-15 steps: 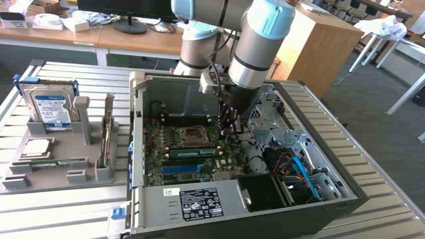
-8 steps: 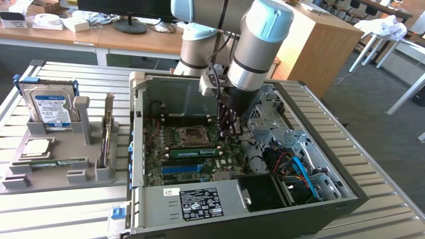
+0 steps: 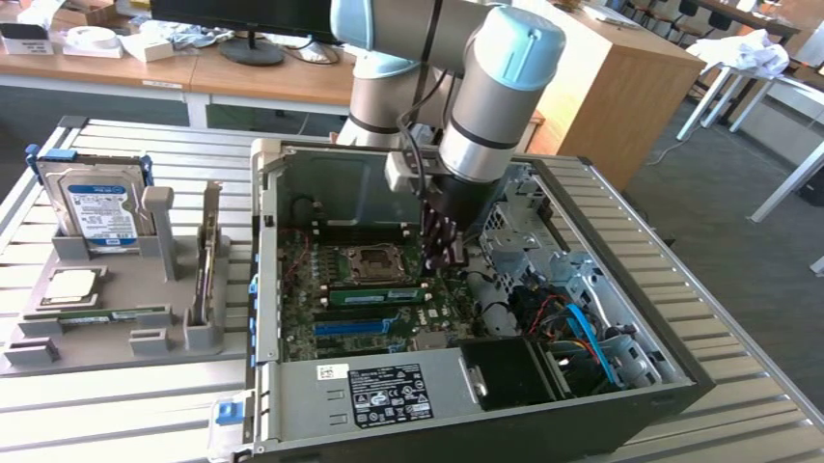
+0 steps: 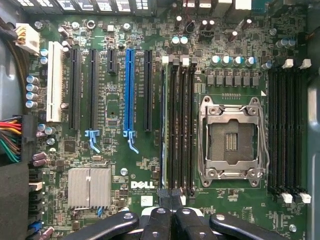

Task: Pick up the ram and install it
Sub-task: 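Press down the ram until it locks into place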

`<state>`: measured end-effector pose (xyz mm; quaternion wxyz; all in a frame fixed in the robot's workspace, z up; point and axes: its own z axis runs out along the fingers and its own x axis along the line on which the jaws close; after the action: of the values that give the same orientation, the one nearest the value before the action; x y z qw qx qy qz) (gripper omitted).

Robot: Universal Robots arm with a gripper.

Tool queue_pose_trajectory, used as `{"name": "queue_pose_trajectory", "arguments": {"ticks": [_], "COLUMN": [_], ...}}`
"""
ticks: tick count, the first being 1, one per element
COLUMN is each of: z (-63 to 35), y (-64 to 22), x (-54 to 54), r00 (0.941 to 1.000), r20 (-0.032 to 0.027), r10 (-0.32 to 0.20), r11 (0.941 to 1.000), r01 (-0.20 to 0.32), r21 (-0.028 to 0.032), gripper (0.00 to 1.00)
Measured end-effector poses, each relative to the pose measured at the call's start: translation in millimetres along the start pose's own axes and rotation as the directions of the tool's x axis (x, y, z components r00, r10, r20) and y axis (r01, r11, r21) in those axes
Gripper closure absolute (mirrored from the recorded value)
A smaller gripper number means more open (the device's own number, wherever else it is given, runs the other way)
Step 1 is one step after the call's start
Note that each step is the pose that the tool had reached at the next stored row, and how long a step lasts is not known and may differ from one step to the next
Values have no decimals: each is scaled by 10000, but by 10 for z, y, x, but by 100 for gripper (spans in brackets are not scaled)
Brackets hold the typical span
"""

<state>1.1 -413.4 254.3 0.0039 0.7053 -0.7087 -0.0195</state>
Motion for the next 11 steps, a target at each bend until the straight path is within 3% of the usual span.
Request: {"name": "queue_pose_trajectory", "arguments": {"ticks": [11], "z": [4], "y": [-39], "x": [0], "r00": [10000], "r20": [1], "r10": [0], "r11": [10000], "r01": [0], "r21": [-2], "gripper": [90]}}
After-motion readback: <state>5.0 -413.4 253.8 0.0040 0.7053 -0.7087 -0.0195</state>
